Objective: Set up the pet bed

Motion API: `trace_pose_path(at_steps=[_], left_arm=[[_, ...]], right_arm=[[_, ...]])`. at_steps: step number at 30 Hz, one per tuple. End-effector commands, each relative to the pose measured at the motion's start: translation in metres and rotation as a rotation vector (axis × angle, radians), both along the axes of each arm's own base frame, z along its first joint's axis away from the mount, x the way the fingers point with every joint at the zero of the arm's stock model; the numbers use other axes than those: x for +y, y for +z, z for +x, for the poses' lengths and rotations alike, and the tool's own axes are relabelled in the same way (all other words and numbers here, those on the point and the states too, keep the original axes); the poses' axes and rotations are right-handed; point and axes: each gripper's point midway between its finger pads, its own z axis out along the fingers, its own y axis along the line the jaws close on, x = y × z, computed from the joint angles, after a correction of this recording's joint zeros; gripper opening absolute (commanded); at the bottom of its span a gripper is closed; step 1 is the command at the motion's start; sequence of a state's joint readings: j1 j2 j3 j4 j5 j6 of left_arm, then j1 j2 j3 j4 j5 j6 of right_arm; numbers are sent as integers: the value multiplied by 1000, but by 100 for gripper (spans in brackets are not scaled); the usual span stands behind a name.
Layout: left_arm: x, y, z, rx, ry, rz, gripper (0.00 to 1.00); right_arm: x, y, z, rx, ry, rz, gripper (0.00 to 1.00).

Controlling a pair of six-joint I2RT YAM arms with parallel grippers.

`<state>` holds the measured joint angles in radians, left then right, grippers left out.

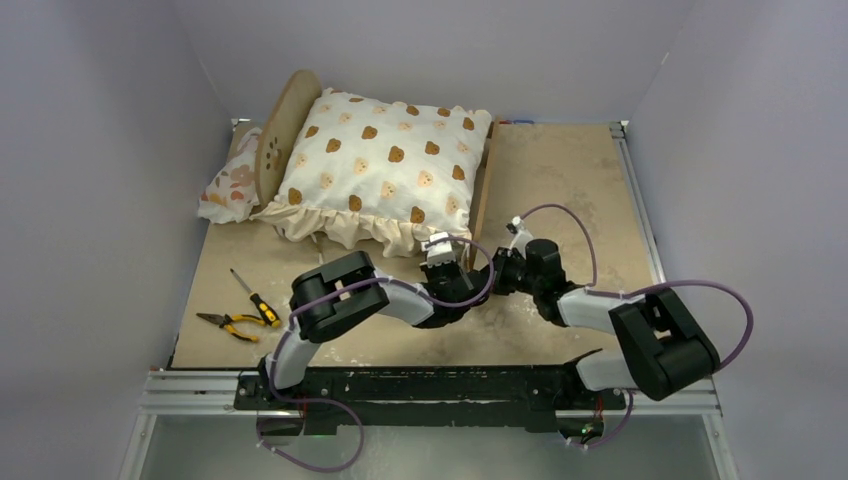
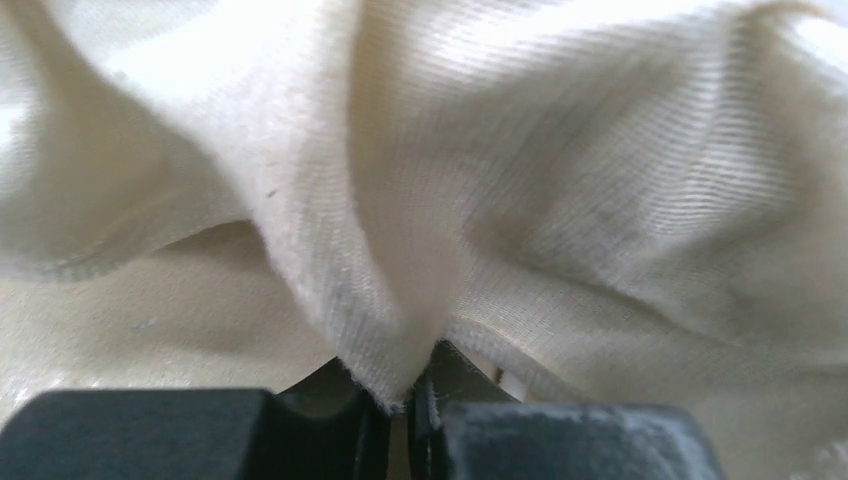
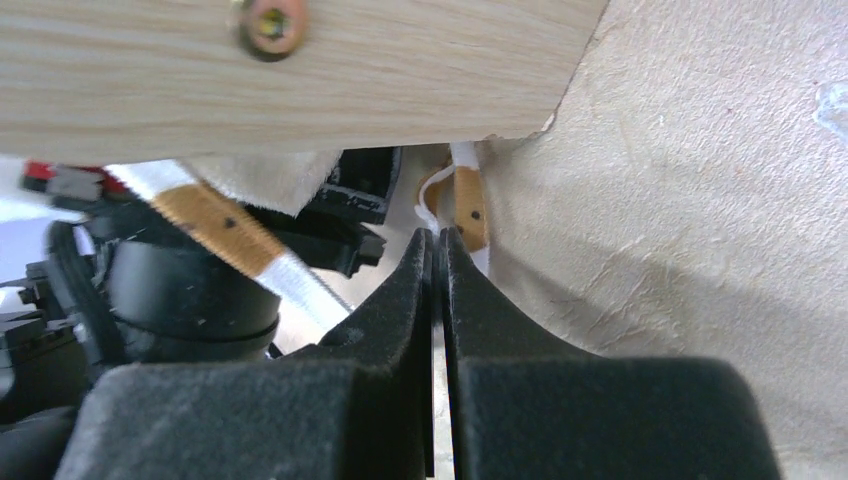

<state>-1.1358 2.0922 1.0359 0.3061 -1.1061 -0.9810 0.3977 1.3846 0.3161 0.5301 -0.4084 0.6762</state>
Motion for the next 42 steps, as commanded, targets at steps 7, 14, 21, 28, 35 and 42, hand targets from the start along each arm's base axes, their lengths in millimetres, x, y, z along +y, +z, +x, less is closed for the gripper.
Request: trace_pose_path(at_steps=[7, 14, 21, 28, 35, 42], left_arm=[[97, -82, -59, 270, 45, 313, 0], [124, -89, -73, 313, 71, 297, 0], [146, -92, -87, 362, 91, 213, 0], [159, -87, -102, 388, 89, 123, 0], [146, -60, -115, 369, -21, 27, 0], [99, -38, -133, 398, -311, -57, 12]], right_arm=[[-23, 22, 19, -91, -134, -70, 0], [-35, 25, 24, -103, -195, -102, 0], [-54, 32, 29, -120, -304, -147, 0], [-62, 51, 29, -172, -337, -152, 0], [-51, 57, 24, -206, -254, -133, 0], [-44, 58, 24, -229, -189, -141, 0]])
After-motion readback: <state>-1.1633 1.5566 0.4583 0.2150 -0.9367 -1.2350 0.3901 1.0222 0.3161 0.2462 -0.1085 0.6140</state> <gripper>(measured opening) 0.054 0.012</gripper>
